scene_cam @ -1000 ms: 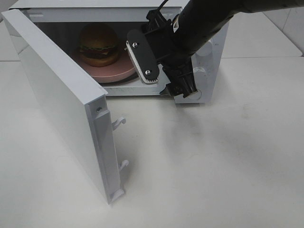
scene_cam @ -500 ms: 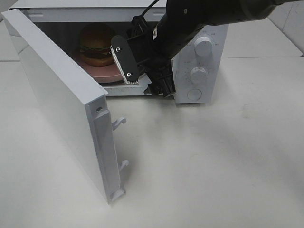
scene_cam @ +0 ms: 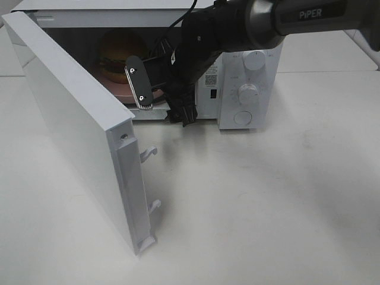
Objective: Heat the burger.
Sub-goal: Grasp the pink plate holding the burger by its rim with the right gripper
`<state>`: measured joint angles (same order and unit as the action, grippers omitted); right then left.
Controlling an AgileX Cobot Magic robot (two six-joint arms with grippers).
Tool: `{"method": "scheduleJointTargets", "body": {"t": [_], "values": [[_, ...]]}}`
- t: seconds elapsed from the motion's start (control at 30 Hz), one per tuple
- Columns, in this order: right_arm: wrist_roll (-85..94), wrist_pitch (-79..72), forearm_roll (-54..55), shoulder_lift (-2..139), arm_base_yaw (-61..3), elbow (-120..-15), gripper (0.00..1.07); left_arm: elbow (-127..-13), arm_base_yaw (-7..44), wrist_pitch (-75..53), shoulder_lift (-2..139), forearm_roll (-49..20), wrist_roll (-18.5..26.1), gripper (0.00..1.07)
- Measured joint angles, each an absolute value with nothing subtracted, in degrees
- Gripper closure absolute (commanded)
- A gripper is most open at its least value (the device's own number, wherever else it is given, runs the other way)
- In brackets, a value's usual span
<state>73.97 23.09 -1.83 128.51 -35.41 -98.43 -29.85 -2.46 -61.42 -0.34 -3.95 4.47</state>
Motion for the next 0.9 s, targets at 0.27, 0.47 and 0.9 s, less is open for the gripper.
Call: {"method": "scheduleJointTargets", "body": {"t": [0.27, 0.47, 0.9], "values": [[71.3, 27.6, -1.8, 132.7, -35.4, -105.1, 0.19, -29.9, -2.5, -61.4, -0.3, -4.0, 4.5, 0.07], [71.2, 29.0, -1.9, 136.0, -35.4, -111.0, 0.2, -29.9, -2.5, -61.4, -0.3, -4.0, 4.5, 0.07], [71.2, 30.5, -1.8, 139.1, -35.4, -117.6, 0.23, -29.9, -2.5, -61.4, -0.3, -4.0, 4.5, 0.07]]}}
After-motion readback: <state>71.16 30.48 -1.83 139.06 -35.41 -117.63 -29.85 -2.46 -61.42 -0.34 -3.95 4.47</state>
